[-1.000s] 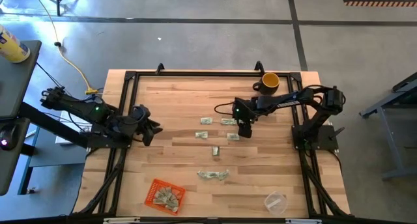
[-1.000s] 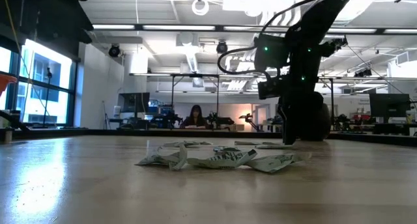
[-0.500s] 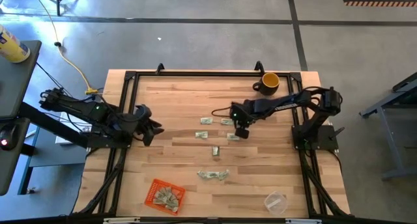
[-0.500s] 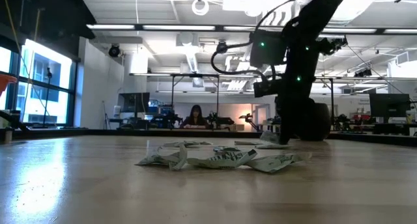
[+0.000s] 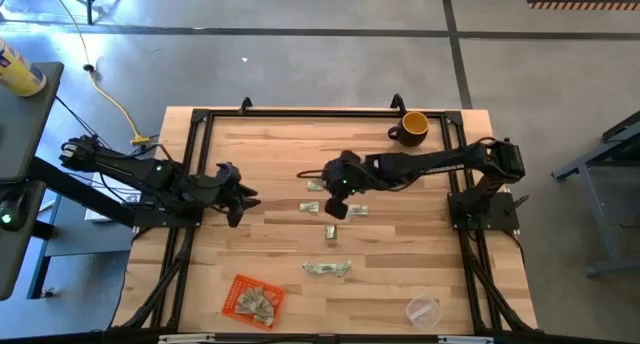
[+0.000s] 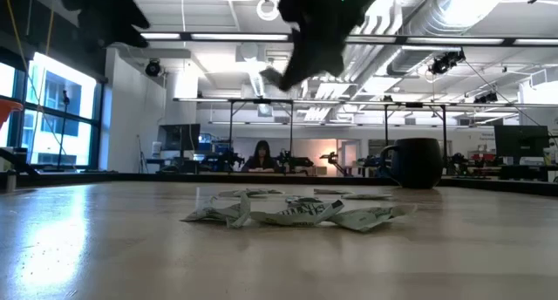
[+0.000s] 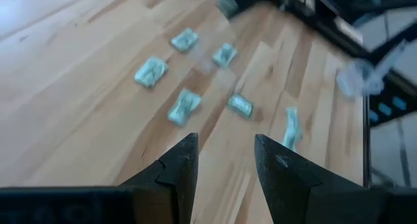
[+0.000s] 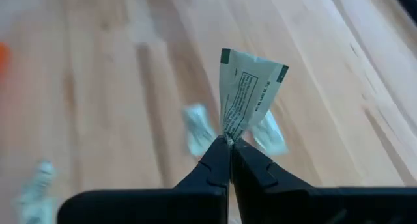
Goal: Pick and place items into bin
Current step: Put the white stevia packet into the orange bin
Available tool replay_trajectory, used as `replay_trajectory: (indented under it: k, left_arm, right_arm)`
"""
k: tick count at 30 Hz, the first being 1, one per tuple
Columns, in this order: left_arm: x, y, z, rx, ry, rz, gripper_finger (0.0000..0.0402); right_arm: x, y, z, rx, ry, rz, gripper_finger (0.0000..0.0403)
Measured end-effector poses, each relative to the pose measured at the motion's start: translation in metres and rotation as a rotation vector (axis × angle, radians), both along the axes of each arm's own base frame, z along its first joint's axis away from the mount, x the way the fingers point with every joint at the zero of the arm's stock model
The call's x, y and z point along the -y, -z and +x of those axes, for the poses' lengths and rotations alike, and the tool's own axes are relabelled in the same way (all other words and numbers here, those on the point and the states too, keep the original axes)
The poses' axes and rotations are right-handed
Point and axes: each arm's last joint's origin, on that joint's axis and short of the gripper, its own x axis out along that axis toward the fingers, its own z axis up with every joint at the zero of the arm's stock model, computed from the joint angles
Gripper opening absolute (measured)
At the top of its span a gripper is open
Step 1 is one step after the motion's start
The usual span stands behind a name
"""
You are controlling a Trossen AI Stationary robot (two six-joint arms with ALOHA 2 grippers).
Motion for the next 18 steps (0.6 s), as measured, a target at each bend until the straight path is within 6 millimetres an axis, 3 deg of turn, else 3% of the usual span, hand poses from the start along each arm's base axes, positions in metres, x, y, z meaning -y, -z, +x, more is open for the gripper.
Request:
replay_trajectory:
  k: [3,9,14,18]
  left_arm:
    - [-0.003,0.002,0.015,0.018,-0.038,-0.002,0.0186]
    - [-0.013,0.012,0.052,0.046,-0.072,0.005,0.0210]
    - [-0.021,0.012,0.081,0.166,0.018,-0.051,0.0226]
    - [-0.026,0.023,0.098,0.148,0.044,-0.078,0.0229]
  right_arm:
    - [-0.011,-0.011,0.004,0.037,-0.021,-0.010,0.0001]
    - [-0.029,-0.009,-0.001,-0.007,-0.015,-0.045,0.0001]
    - [-0.039,-0.008,-0.003,-0.014,-0.001,-0.053,0.0001]
    - [-0.047,-0.008,-0.004,-0.012,-0.005,-0.062,0.0001]
